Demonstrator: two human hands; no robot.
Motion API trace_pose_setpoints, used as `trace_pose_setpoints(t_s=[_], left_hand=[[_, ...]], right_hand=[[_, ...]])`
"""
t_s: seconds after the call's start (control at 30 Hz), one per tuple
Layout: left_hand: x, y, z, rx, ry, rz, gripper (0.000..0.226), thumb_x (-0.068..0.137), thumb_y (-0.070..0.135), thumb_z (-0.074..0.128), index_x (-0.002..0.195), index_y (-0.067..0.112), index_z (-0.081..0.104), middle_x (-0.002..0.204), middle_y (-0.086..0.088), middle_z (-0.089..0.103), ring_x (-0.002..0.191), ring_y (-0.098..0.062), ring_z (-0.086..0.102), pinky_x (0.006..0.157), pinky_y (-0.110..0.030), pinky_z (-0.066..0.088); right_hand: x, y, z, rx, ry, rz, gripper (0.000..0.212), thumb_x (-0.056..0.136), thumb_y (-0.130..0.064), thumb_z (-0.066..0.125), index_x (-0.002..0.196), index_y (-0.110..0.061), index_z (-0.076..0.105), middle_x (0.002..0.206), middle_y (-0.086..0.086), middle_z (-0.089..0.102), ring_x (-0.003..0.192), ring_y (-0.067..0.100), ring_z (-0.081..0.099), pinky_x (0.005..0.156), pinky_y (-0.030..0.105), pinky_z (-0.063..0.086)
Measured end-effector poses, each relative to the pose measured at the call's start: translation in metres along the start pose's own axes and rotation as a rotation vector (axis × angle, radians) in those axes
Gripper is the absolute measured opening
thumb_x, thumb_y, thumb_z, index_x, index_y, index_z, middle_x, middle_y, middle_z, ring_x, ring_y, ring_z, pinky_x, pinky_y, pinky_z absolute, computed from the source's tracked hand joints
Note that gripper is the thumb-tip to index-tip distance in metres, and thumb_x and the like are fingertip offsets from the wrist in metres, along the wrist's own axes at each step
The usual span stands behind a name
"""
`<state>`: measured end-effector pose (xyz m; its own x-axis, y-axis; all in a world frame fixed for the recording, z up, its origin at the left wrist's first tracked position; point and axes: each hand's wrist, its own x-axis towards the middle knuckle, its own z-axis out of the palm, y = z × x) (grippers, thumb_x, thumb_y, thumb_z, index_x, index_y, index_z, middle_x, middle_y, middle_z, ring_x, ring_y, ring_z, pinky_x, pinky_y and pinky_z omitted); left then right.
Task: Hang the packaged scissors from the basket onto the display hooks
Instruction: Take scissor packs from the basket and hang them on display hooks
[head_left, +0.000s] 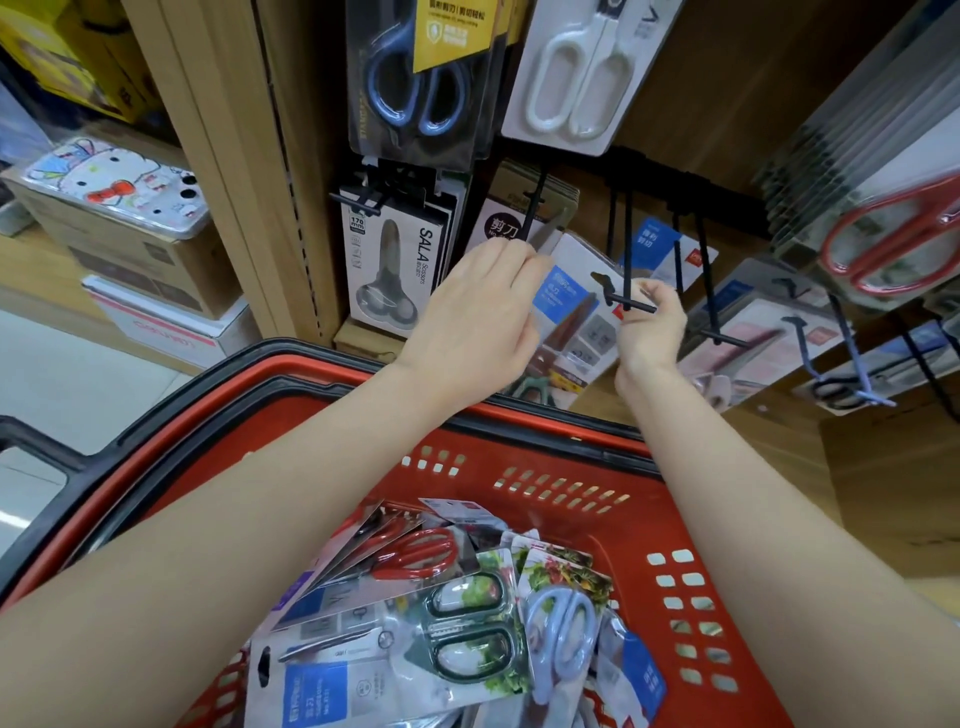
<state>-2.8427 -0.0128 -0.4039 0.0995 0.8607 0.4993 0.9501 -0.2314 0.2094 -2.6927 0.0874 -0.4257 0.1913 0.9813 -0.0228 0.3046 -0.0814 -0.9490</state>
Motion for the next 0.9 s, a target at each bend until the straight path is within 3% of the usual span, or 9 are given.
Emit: trace_pose_setpoints(t_s=[0.07, 0.23, 0.33, 0.4, 0.47, 0.53, 0.67, 0.77, 0.9], left_hand=[[-0.001, -0.003, 0.0, -0.009, -0.013, 0.01, 0.044, 0.081, 0.011, 0.051, 0.123, -0.003, 0.054, 0.113, -0.016, 0.057, 0.108, -0.031, 0.053, 0.1, -0.032, 0.029], [-0.002, -0.007, -0.002, 0.005, -0.059, 0.036, 0.051, 0.082, 0.019, 0.04, 0.128, -0.003, 0.05, 0.119, -0.015, 0.056, 0.113, -0.029, 0.05, 0.104, -0.032, 0.027], [-0.001, -0.005, -0.002, 0.019, -0.07, 0.034, 0.051, 0.082, 0.019, 0.039, 0.127, -0.003, 0.05, 0.118, -0.015, 0.056, 0.113, -0.029, 0.049, 0.104, -0.031, 0.026], [-0.002, -0.004, -0.002, 0.026, -0.087, 0.024, 0.051, 0.082, 0.016, 0.044, 0.129, -0.003, 0.048, 0.12, -0.016, 0.055, 0.116, -0.03, 0.048, 0.106, -0.031, 0.025], [-0.004, -0.002, -0.003, 0.032, -0.109, 0.018, 0.054, 0.082, 0.012, 0.051, 0.134, -0.003, 0.044, 0.129, -0.018, 0.052, 0.125, -0.033, 0.044, 0.111, -0.032, 0.024], [-0.01, 0.001, -0.006, 0.04, -0.143, 0.011, 0.059, 0.084, 0.011, 0.055, 0.139, -0.002, 0.039, 0.14, -0.02, 0.045, 0.135, -0.034, 0.036, 0.116, -0.038, 0.022], [-0.036, 0.01, -0.016, 0.092, -0.145, 0.004, 0.045, 0.085, 0.014, 0.051, 0.128, 0.001, 0.053, 0.131, -0.019, 0.052, 0.125, -0.034, 0.047, 0.108, -0.038, 0.03], [-0.067, 0.019, -0.026, 0.137, -0.127, -0.01, 0.035, 0.084, 0.02, 0.04, 0.107, 0.005, 0.061, 0.104, -0.011, 0.058, 0.096, -0.029, 0.055, 0.084, -0.033, 0.032], [-0.123, 0.03, -0.029, 0.147, -0.229, 0.003, 0.025, 0.082, 0.023, 0.042, 0.093, 0.013, 0.063, 0.086, -0.002, 0.056, 0.077, -0.022, 0.054, 0.072, -0.032, 0.037]], right_hand=[[0.01, -0.003, 0.005, -0.014, 0.045, -0.021, 0.023, 0.09, -0.006, 0.042, 0.067, -0.008, 0.046, 0.071, 0.002, 0.041, 0.061, 0.012, 0.037, 0.057, 0.022, 0.031], [0.013, -0.011, 0.004, -0.076, 0.041, -0.044, 0.008, 0.096, -0.004, 0.045, 0.097, -0.012, 0.043, 0.094, 0.008, 0.051, 0.071, 0.008, 0.052, 0.058, 0.007, 0.043], [0.007, -0.01, 0.001, -0.081, 0.036, 0.013, 0.023, 0.103, -0.025, 0.03, 0.122, -0.022, 0.042, 0.13, 0.009, 0.051, 0.118, 0.021, 0.053, 0.098, 0.02, 0.042], [0.001, -0.008, -0.003, -0.282, -0.057, -0.034, 0.048, 0.103, -0.016, 0.031, 0.149, -0.02, 0.018, 0.148, 0.009, 0.036, 0.138, 0.025, 0.034, 0.109, 0.026, 0.029], [-0.005, -0.001, -0.011, -0.402, -0.196, -0.082, 0.071, 0.097, 0.002, 0.036, 0.15, -0.009, -0.009, 0.151, 0.011, 0.031, 0.138, 0.025, 0.034, 0.103, 0.015, 0.03], [-0.023, 0.0, -0.023, -0.408, -0.274, -0.075, 0.072, 0.099, -0.002, 0.036, 0.148, -0.005, -0.015, 0.132, 0.01, 0.047, 0.114, 0.022, 0.054, 0.076, 0.005, 0.037], [-0.067, 0.001, -0.05, -0.506, -0.325, -0.373, 0.05, 0.099, -0.014, 0.042, 0.145, -0.005, 0.025, 0.144, 0.01, 0.039, 0.133, 0.018, 0.037, 0.102, 0.013, 0.021], [-0.103, 0.012, -0.072, -0.57, -0.317, -0.667, 0.027, 0.097, -0.012, 0.047, 0.124, -0.008, 0.05, 0.119, 0.006, 0.052, 0.114, 0.014, 0.047, 0.097, 0.02, 0.034], [-0.145, 0.041, -0.095, -0.698, -0.495, -0.845, 0.016, 0.093, -0.013, 0.053, 0.107, -0.01, 0.058, 0.099, 0.004, 0.057, 0.094, 0.018, 0.054, 0.083, 0.031, 0.046]])
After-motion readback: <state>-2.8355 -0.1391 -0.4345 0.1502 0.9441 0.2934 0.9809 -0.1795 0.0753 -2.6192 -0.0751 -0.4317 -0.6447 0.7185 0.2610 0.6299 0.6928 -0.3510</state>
